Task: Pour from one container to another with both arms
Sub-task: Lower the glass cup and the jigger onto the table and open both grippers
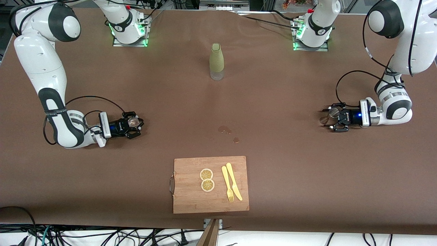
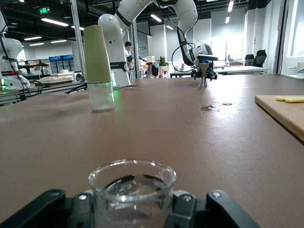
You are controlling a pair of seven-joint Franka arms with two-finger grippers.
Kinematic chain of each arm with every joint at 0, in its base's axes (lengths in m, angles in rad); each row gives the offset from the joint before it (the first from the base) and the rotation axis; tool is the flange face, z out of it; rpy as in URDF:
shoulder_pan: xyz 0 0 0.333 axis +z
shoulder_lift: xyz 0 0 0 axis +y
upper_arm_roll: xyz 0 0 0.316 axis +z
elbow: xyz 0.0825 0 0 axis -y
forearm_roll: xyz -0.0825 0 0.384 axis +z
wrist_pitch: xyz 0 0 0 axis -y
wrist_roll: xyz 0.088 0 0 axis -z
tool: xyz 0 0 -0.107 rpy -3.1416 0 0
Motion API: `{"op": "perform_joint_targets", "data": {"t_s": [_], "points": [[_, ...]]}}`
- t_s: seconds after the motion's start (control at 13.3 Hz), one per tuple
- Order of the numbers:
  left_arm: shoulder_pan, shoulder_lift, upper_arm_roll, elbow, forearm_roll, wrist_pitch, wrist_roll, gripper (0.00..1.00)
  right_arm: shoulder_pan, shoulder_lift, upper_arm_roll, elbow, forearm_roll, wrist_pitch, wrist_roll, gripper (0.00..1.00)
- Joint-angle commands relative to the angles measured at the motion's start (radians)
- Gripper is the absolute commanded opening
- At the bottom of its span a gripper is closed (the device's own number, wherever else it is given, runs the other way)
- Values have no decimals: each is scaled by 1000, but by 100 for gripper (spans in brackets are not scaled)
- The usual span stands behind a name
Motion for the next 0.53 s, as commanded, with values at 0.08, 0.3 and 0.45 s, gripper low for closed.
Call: {"op": "perform_joint_targets", "data": {"t_s": [0.08, 0.3, 0.45], "points": [[1, 8, 10, 26, 33, -19, -3, 100, -13, 18, -10, 16, -23, -19, 4, 100], [1, 7, 19, 26, 33, -15, -3, 100, -14, 15, -36, 16, -39, -41, 12, 100], [1, -12, 22, 26, 38, 9, -5, 100, -14, 12, -70, 16, -40, -62, 12, 100]]}}
